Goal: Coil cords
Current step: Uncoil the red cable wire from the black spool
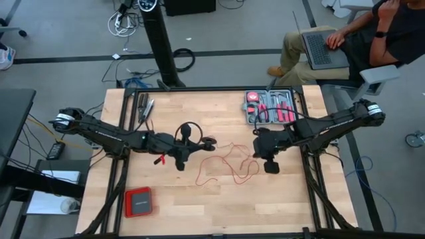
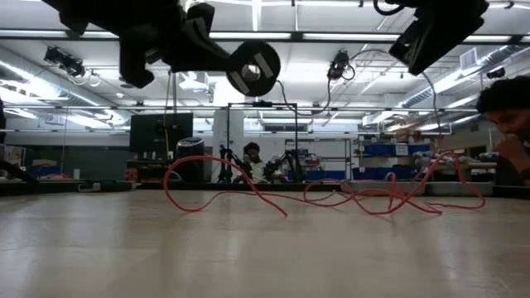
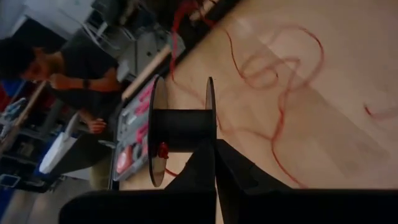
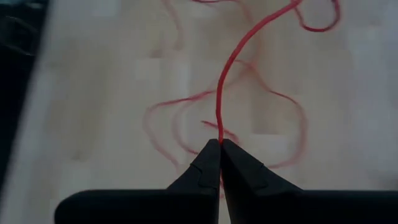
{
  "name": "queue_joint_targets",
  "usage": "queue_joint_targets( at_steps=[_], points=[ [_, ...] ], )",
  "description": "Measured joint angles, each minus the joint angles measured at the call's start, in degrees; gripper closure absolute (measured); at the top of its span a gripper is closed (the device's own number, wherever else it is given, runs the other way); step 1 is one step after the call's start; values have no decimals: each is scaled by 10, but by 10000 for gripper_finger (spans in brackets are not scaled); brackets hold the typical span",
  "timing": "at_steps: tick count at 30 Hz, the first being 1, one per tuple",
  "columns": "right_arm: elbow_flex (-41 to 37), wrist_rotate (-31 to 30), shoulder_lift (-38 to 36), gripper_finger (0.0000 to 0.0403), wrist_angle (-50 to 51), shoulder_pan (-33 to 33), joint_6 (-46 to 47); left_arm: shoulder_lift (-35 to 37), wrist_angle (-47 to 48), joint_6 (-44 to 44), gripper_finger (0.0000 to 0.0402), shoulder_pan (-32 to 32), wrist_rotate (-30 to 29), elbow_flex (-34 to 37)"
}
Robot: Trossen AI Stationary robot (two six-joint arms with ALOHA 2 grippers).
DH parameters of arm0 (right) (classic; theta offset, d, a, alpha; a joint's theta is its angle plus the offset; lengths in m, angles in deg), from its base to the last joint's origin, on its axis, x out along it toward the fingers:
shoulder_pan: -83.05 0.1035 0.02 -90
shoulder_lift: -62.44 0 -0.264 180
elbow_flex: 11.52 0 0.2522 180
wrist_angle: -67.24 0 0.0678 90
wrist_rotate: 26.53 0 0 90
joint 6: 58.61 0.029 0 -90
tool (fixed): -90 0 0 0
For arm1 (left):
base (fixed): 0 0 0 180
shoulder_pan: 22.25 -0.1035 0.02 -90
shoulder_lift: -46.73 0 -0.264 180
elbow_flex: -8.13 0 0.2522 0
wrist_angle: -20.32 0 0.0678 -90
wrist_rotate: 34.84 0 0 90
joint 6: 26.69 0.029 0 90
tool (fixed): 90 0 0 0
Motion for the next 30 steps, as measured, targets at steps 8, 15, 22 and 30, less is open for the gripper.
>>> queue_joint_targets(
  at_steps=[8,15,22,30],
  points=[
    [0,158,-15,393,-84,25,-10,0,84,49,401,18,-11,0],
    [0,203,-41,393,-152,39,-55,0,109,54,401,29,-35,0],
    [0,139,-68,395,-142,37,-58,0,106,49,401,32,-35,0],
    [0,-25,-69,395,-39,29,31,0,80,18,401,32,-34,0]
  ],
)
